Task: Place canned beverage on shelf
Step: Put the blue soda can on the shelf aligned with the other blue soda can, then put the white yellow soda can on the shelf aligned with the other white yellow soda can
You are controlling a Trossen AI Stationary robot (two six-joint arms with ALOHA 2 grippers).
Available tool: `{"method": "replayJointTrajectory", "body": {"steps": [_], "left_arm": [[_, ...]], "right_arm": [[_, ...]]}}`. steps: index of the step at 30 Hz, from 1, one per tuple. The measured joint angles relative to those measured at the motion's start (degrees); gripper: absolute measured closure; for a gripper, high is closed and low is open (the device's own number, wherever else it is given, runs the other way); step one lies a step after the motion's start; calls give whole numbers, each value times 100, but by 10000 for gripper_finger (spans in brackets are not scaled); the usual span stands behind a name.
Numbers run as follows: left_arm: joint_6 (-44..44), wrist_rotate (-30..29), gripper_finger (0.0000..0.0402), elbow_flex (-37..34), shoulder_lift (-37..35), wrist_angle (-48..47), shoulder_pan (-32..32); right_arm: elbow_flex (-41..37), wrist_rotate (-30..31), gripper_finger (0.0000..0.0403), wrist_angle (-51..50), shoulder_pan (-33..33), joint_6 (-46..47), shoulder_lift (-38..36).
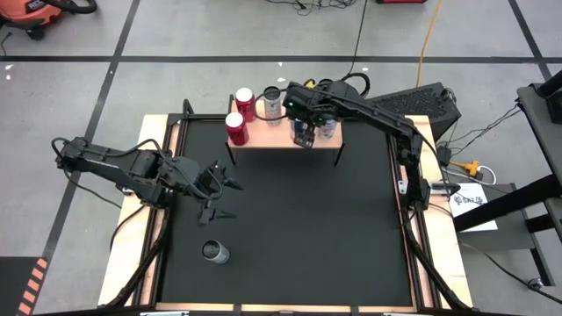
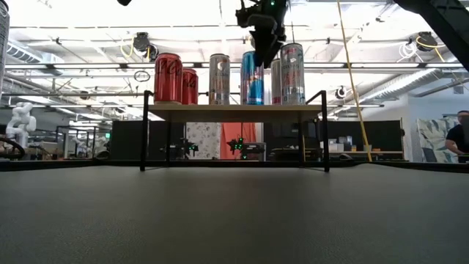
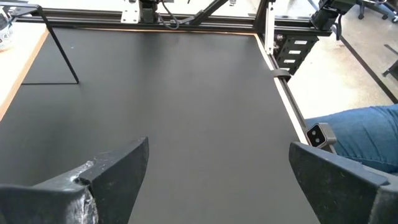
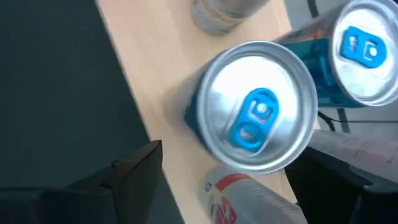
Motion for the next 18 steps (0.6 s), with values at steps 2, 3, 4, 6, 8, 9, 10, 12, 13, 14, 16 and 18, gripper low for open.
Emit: {"method": "replayJointTrajectory", "body": {"steps": [2,3,4,6,8,9,10,12,13,14,16,18], "left_arm": [[2,-2,10,0,0,0,2],[2,-2,10,0,0,0,2],[2,-2,10,0,0,0,1],[2,-2,10,0,0,0,2],[0,-2,10,0,0,0,0],[0,-2,10,0,0,-2,2],[2,-2,10,0,0,0,0],[0,-2,10,0,0,-1,2],[0,-2,10,0,0,-1,1],[0,-3,10,0,0,-2,0],[0,-4,10,0,0,-2,1],[0,-4,10,0,0,-2,2]], "right_arm": [[-1,-114,95,-2,0,-88,-54],[2,-111,95,0,6,-92,-74],[5,-95,95,2,8,-85,-94],[5,-91,95,-34,9,-66,-140],[5,-91,95,-54,14,-63,-191],[5,-89,95,-54,22,-63,-234],[5,-89,95,-56,34,-61,-285],[5,-89,95,-32,77,-61,-403],[5,-89,95,-2,102,-63,-467],[5,-89,95,38,137,-62,-529],[5,-91,95,133,205,-61,-682],[5,-91,95,249,289,-61,-868]]}}
